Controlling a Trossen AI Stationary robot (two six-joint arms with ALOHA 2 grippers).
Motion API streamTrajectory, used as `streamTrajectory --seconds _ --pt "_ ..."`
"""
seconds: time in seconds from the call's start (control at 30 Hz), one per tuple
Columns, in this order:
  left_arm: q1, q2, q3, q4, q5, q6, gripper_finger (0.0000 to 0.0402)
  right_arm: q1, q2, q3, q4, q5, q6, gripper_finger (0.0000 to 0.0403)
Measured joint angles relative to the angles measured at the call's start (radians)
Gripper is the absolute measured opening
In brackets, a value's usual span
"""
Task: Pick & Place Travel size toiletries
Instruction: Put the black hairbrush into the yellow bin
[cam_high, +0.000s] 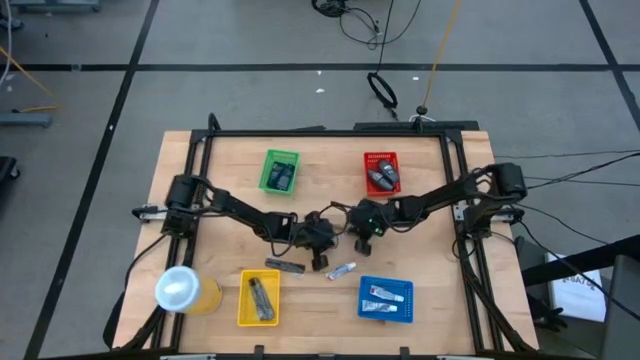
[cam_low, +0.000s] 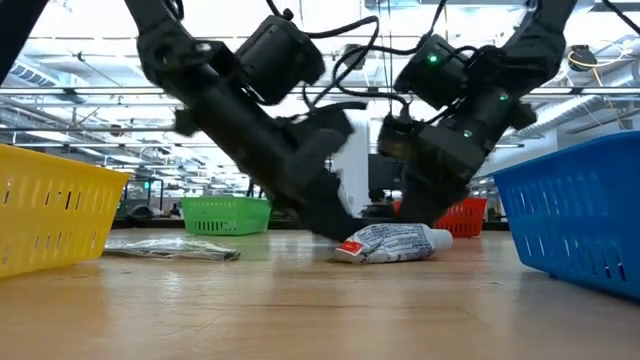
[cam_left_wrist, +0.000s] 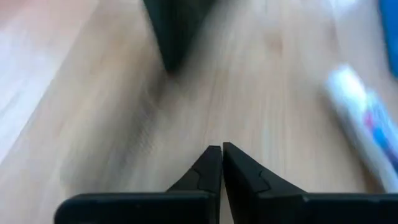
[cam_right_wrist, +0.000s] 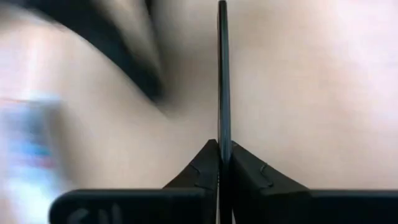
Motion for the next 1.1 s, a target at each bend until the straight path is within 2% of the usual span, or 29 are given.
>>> streamTrajectory --seconds 0.13,0.23,0.43,0.57,0.67,0.73,0.83,0.93,1.1 --pt "-0.007 -0.128 -0.003 -0.069 0.005 0.054 0.0023 0.000 -0.065 -0.043 -0.006 0.210 -0.072 0.0007" --pt "-0.009 -0.240 0.003 -0.089 -0.014 0.129 0.0024 0.003 -0.089 -0.089 0.093 0.259 -0.115 0.0010" --pt "-0.001 -0.335 0.003 -0.068 -0.155 0.350 0.0026 0.005 -0.090 -0.212 0.481 0.175 -0.209 0.0005" --pt "0.021 -0.330 0.003 -0.075 -0.186 0.480 0.0064 0.008 -0.091 -0.263 0.628 0.091 -0.214 0.0010" --pt "0.051 -0.324 0.002 -0.087 -0.174 0.440 0.0115 0.015 -0.092 -0.267 0.670 0.078 -0.217 0.0009" --pt "0.071 -0.319 0.003 -0.096 -0.125 0.383 0.0148 0.016 -0.092 -0.269 0.663 0.079 -0.220 0.0007" --pt "0.086 -0.315 0.003 -0.148 -0.104 0.324 0.0178 0.016 -0.092 -0.269 0.675 0.082 -0.224 0.0008" --pt "0.087 -0.317 0.003 -0.177 -0.122 0.295 0.0175 0.016 -0.092 -0.269 0.673 0.081 -0.225 0.0010" --pt "0.084 -0.317 0.003 -0.183 -0.124 0.274 0.0121 0.016 -0.092 -0.269 0.676 0.081 -0.225 0.0009"
